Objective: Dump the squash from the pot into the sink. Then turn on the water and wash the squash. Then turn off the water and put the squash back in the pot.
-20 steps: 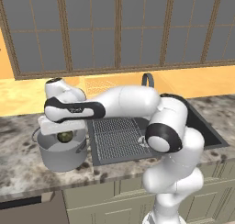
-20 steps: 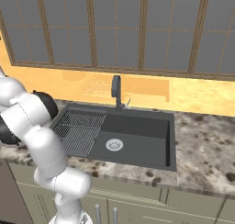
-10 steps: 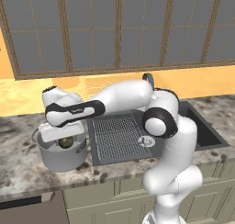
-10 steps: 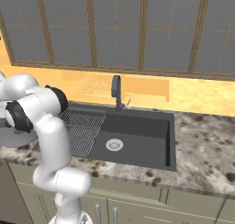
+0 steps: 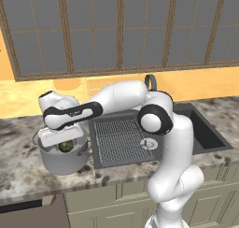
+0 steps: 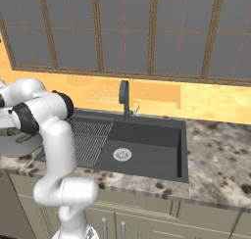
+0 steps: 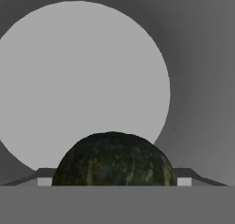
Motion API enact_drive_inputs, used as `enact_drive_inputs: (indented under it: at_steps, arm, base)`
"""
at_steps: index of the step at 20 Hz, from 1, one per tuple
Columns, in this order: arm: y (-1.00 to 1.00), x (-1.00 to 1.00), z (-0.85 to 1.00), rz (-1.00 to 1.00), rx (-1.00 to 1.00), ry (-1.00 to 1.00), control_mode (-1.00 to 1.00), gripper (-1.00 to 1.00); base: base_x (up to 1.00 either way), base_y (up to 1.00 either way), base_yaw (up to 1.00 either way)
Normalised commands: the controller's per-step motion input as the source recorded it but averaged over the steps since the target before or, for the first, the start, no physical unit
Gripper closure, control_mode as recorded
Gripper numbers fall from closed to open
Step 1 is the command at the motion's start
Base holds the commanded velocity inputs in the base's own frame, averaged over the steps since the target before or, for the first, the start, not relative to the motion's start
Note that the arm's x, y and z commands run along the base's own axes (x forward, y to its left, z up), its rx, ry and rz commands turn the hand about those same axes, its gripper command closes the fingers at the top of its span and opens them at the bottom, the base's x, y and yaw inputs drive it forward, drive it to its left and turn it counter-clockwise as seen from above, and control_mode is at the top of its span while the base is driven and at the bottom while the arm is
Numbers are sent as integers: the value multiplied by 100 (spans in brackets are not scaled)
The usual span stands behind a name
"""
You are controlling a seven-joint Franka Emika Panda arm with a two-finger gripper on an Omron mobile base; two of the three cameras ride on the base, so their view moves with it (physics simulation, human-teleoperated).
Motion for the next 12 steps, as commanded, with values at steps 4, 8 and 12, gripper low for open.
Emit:
enact_drive_inputs:
  at_steps: [4,8,12]
  arm:
    - [0,8,-21,0,-1,1,-100,100]
    - [0,5,-22,0,-2,2,-100,-100]
    - [0,3,-7,0,0,1,-100,-100]
  base:
    - [0,0,0]
    - [0,0,0]
    - [0,0,0]
